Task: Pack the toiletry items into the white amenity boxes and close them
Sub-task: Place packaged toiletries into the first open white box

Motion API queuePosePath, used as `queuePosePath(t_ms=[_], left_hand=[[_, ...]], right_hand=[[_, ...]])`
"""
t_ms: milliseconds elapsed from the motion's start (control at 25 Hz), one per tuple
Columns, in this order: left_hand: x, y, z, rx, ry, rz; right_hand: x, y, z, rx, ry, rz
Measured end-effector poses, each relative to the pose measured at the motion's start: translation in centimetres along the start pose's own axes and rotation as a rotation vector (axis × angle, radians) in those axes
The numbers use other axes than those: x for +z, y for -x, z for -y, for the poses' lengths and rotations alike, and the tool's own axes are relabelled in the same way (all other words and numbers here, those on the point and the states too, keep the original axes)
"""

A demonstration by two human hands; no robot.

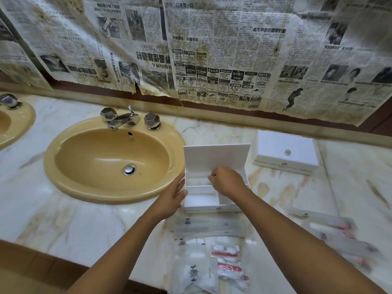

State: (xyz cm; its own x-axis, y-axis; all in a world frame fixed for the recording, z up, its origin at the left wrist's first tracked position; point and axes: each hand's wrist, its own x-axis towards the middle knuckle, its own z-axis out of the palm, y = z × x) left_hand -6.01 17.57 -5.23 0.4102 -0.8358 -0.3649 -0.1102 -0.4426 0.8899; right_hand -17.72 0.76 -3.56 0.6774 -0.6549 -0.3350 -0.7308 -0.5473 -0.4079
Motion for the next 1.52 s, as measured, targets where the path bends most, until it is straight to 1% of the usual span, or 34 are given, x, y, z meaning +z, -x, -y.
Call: queuePosePath(t_ms=[160, 240, 320, 440, 520, 600, 680, 760, 880, 1040, 1200, 1520], left_hand=[[0.2, 0.1, -0.2, 0.006, 0.006, -0.011], [0.3, 0.2, -0.2, 0.004, -0.002, -0.022], [0.4, 0.2, -0.1, -0.007, -0.005, -0.026], [0.6, 0.3, -0.1, -0.019, 0.008, -0.035], [0.6, 0.3, -0.1, -0.026, 0.025, -0.034], [0.5, 0.3, -0.1, -0.041, 0.041, -0.039], [0.5, 0.3, -0.2, -0.056, 0.047, -0.039], [0.6, 0.3, -0.3, -0.058, 0.046, -0.034], [0.7, 0.5, -0.4, -0.06, 0.045, -0.033], [0.6, 0.5, -0.3, -0.062, 0.034, -0.032], [0.6, 0.4, -0.1, -0.058, 0.037, -0.029], [0.4, 0.3, 0.0, -0.057, 0.019, -0.018]], right_hand=[[1.1, 1.0, 0.7, 0.001, -0.054, 0.052], [1.4, 1.1, 0.6, -0.006, -0.056, 0.036], [1.3, 1.6, 0.6, -0.042, -0.018, -0.059], [1.0, 3.0, 1.1, -0.17, 0.016, -0.266], [1.2, 4.6, 1.8, -0.26, -0.039, -0.335], [1.7, 6.4, 2.4, -0.33, -0.084, -0.354], [2.5, 8.2, 2.8, -0.388, -0.085, -0.329], [3.3, 9.6, 2.8, -0.412, -0.033, -0.228], [4.9, 10.5, 2.2, -0.412, 0.113, -0.067], [6.4, 10.7, 1.0, -0.381, 0.246, 0.042], [6.8, 10.9, 0.7, -0.364, 0.332, 0.052], [6.3, 10.8, 1.0, -0.367, 0.342, -0.061]])
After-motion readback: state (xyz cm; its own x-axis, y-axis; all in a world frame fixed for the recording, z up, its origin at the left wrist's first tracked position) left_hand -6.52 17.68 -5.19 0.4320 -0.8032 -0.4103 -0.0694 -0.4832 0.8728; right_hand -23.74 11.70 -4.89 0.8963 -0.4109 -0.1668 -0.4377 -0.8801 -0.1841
